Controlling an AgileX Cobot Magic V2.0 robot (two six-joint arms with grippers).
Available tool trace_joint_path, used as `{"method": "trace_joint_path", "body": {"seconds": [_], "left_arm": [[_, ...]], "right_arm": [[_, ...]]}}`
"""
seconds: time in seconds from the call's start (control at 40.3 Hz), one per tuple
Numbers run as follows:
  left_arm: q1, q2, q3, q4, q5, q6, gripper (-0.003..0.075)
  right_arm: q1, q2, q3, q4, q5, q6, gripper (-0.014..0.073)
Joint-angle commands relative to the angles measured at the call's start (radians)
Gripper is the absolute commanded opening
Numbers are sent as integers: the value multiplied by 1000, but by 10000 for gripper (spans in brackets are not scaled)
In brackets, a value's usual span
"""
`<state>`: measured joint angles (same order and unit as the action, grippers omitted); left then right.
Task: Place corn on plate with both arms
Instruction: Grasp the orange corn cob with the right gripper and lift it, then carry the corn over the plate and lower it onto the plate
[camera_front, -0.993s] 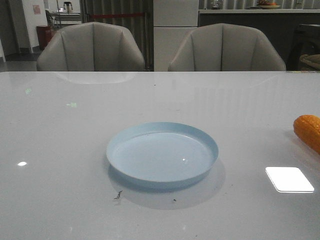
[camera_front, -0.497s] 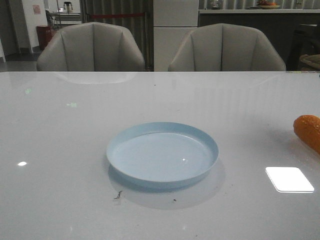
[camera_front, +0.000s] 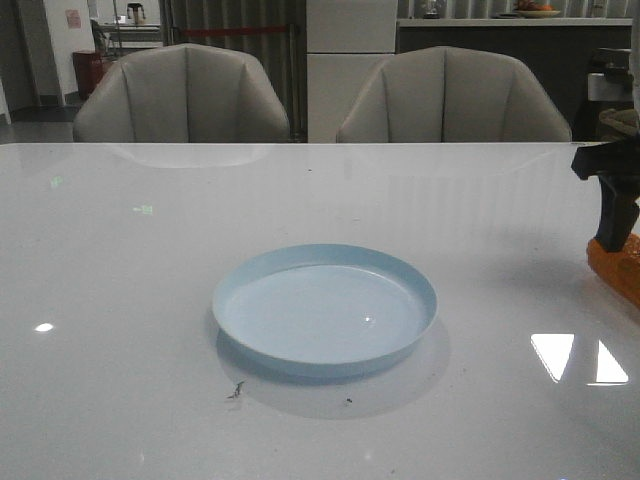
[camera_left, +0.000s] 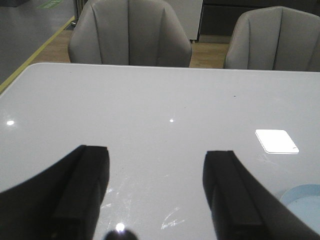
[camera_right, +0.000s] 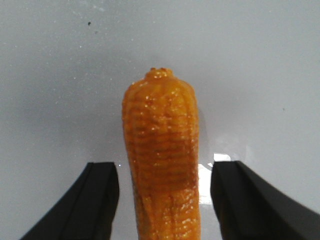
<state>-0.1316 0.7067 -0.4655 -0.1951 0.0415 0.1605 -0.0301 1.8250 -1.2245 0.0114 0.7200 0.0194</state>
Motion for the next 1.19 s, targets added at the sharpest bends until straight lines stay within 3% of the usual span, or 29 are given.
{"method": "trace_joint_path", "body": {"seconds": [0.0, 0.373, 0.596, 0.695, 0.993, 1.167], "left_arm": [[1, -5, -32, -12, -88, 2, 470], [1, -5, -32, -12, -88, 2, 470], [1, -5, -32, -12, -88, 2, 470], [1, -5, -32, -12, -88, 2, 470], [1, -5, -32, -12, -84, 2, 470], [1, -5, -32, -12, -82, 2, 470]], "right_arm": [[-8, -22, -35, -24, -36, 1, 513], [-8, 48, -35, -73, -50, 1, 505], [1, 53, -63, -73, -55, 1, 334], [22, 53, -127, -73, -18, -5, 324], [223, 53, -377, -73, 85, -19, 324], [381, 56, -413, -72, 75, -19, 324]]}}
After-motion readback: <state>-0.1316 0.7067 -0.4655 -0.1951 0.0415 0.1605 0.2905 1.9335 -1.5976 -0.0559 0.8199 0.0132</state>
